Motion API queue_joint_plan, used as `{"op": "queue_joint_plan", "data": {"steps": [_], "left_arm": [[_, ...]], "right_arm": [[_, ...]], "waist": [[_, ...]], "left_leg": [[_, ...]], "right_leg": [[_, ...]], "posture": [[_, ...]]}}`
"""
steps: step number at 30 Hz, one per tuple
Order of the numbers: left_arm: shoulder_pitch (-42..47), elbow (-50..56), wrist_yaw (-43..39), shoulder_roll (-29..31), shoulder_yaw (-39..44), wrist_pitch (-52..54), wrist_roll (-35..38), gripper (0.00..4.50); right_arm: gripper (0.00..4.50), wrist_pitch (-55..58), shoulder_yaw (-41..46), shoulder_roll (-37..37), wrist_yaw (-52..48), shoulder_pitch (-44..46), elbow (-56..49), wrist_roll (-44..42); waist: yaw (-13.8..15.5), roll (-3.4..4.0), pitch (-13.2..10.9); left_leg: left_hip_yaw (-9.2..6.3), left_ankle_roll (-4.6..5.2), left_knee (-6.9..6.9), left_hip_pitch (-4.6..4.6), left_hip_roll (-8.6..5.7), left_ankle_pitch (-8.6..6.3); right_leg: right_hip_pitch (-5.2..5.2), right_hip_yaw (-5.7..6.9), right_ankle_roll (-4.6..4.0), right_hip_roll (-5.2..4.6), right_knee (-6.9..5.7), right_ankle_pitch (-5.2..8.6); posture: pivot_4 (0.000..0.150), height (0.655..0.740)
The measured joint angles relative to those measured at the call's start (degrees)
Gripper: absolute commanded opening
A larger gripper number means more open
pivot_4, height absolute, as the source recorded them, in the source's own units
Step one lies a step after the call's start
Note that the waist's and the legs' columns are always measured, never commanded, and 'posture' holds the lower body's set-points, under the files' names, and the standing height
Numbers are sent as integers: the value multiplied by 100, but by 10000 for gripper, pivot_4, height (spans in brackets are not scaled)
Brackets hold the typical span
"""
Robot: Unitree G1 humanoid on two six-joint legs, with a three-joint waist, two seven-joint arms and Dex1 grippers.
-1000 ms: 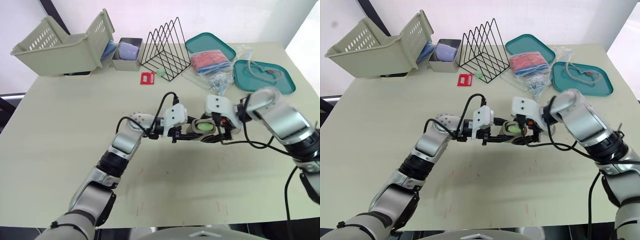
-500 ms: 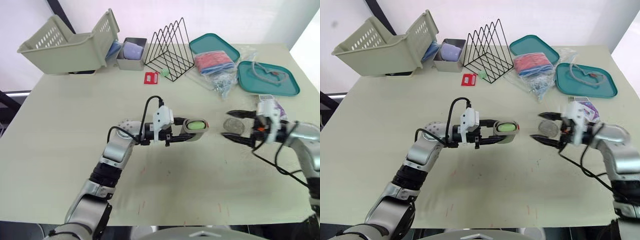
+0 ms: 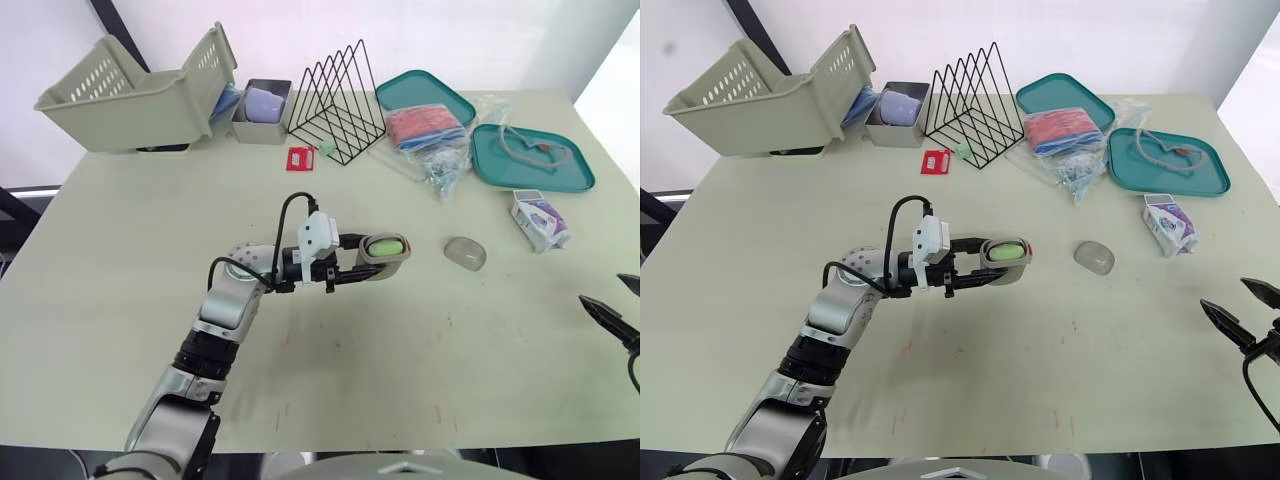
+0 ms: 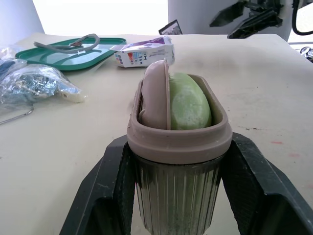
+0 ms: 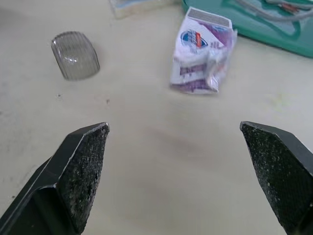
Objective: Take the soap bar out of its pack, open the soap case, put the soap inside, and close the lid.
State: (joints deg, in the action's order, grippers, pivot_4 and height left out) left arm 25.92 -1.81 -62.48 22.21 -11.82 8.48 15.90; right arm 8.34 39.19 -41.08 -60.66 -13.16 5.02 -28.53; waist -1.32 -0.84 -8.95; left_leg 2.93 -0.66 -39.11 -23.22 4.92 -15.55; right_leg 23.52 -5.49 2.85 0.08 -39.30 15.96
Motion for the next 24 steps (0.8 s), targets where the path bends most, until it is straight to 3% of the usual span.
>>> {"op": "queue_joint_plan", "data": {"steps": [6,13,15,18,24], "left_arm": [[98,-42,21,46,63,10,11,19655],[57,43,-87,94,40,190,150,19655],[35,84,-107,86,8,245,181,19655],[-77,246,-166,14,-77,368,247,19655],[-225,340,-133,-73,-185,324,254,19655]], "right_arm": [[45000,44,-17,-213,78,116,-87,-113],[45000,1197,-661,-1441,-149,687,-500,-208],[45000,1833,-992,-1817,-154,1088,-639,-344],[45000,3203,-2144,-2528,-205,2368,-1046,-554],[45000,4621,-4005,-2408,-161,4415,-1112,-381]], "waist": [[53,2,0],[41,7,-1],[23,9,-1],[36,12,-3],[96,15,-4]], "left_leg": [[-2,0,1,-5,-3,0],[-6,0,1,-6,-3,0],[-6,0,1,-5,-3,0],[-25,0,2,-8,-4,0],[-36,0,-9,-40,-10,0]], "right_leg": [[0,1,1,-1,9,-1],[0,2,1,-2,12,-1],[0,-2,1,-2,10,-2],[1,7,0,2,13,-1],[10,24,3,-11,39,-4]], "posture": [[1500,7400],[1500,7400],[1500,7400],[1500,7400],[1500,7400]]}}
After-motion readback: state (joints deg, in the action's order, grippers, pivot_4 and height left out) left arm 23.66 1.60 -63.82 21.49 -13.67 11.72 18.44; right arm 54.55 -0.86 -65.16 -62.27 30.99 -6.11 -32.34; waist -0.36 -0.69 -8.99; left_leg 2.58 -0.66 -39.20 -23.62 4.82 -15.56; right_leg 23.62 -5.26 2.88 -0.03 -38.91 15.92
